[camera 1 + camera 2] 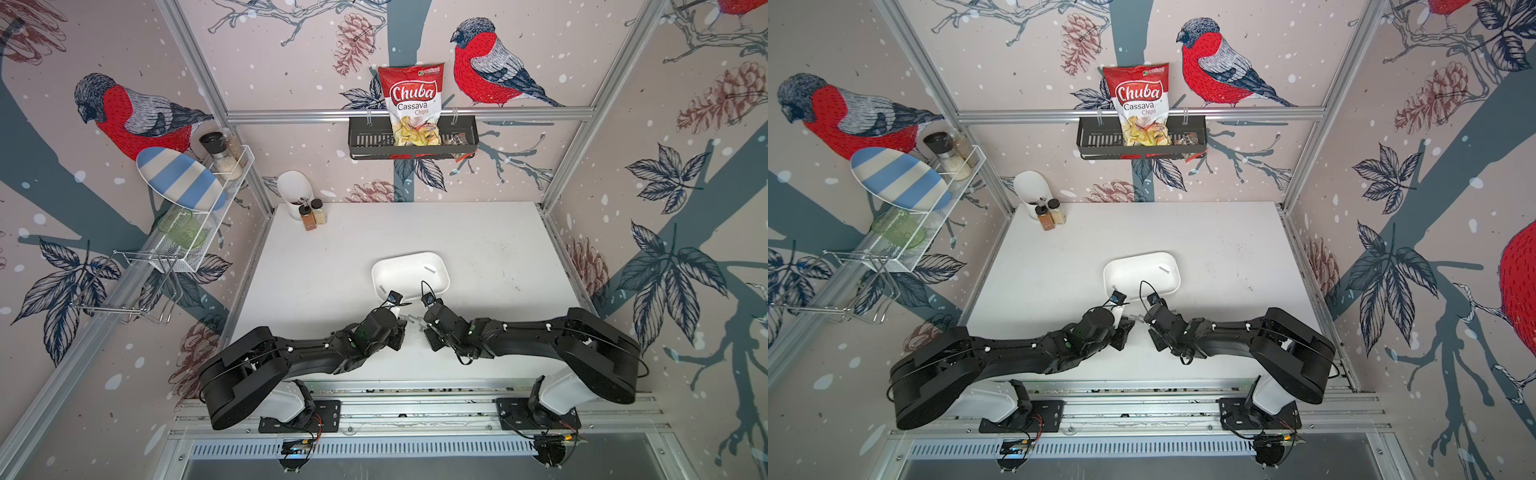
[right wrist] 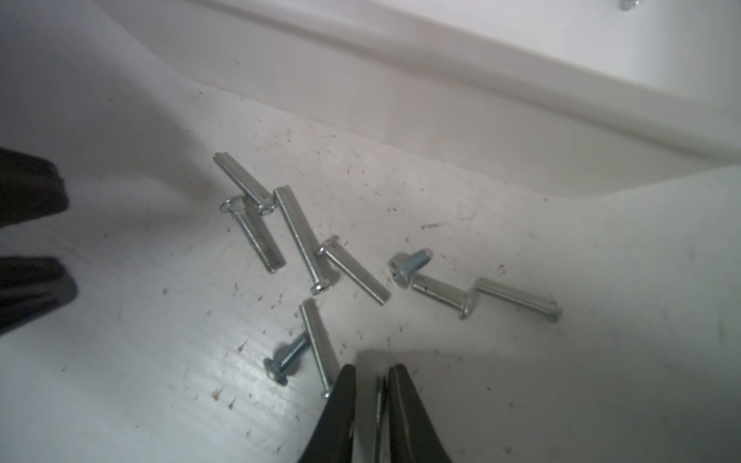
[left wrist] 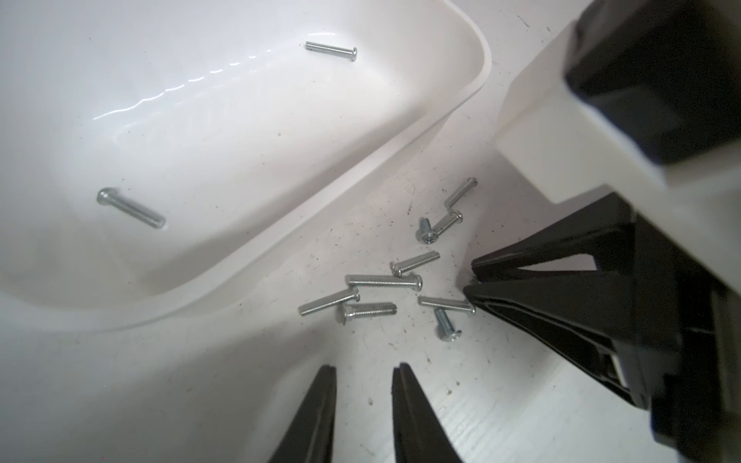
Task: Put the screws on the desktop into the storage box
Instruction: Pick up the screw from the center of the board.
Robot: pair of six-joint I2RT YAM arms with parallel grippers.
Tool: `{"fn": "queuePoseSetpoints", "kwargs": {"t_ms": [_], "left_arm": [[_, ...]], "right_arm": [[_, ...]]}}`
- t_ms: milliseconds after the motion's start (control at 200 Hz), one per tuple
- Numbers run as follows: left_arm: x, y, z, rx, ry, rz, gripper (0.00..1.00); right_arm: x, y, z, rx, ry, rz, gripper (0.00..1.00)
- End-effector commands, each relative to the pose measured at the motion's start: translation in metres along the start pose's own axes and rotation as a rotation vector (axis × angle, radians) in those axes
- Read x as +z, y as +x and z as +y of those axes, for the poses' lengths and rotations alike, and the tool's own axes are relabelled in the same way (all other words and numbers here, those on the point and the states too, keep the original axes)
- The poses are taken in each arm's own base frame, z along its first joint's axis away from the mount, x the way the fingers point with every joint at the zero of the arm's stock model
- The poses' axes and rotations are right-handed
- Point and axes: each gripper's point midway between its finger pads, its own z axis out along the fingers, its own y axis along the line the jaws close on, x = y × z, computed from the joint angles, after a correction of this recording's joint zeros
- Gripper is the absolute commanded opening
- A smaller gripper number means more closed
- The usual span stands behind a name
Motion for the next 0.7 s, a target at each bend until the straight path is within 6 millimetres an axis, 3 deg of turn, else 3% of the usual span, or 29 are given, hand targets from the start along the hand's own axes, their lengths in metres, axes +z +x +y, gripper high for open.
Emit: {"fn": "queuePoseSetpoints", "kwargs": {"t_ms": [0,195,480,695], "left_arm": [[-0.001,-0.001,-0.004,0.001,0.011,-0.006,0.29],[-0.003,0.000,-0.005,0.001,0.014,-0.006,0.29],[-0.006,0.002,-0.014,-0.006,0.063,-0.011,0.29],[-0.007,0.001,-0.027,-0.019,0.125,-0.025,0.30]], "right_arm": [[-0.001,0.019,-0.008,0.001,0.035,0.069,0.18],[-0.003,0.021,-0.008,0.009,0.037,0.070,0.18],[-0.001,0.024,-0.004,0.001,0.028,0.085,0.00],[-0.018,0.000,-0.003,-0.004,-0.003,0.016,0.00]]}}
